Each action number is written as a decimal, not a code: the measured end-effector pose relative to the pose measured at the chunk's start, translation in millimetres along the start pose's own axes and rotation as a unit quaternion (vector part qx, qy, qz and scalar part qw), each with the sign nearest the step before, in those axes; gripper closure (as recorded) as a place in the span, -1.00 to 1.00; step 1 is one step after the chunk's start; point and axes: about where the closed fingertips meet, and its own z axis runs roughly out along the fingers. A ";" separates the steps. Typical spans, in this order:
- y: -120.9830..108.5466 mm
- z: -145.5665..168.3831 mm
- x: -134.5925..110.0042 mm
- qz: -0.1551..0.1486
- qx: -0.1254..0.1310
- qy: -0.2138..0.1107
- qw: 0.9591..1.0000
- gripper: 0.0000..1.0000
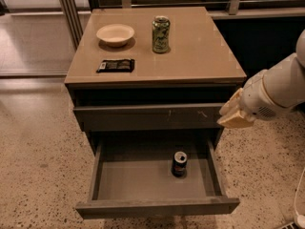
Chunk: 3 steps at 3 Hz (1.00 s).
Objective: Pick pepsi can from middle drawer and place on counter
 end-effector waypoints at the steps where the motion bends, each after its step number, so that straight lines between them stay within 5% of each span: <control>1: 6.4 68.2 10.3 0.012 -0.010 -0.010 1.000 0.76; 2: 4.3 72.5 9.8 0.013 -0.004 -0.014 1.000 1.00; 3: 6.3 75.4 10.8 0.007 -0.002 -0.005 1.000 1.00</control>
Offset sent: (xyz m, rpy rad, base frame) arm 0.0127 0.0145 -0.0594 0.0297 0.0163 -0.0081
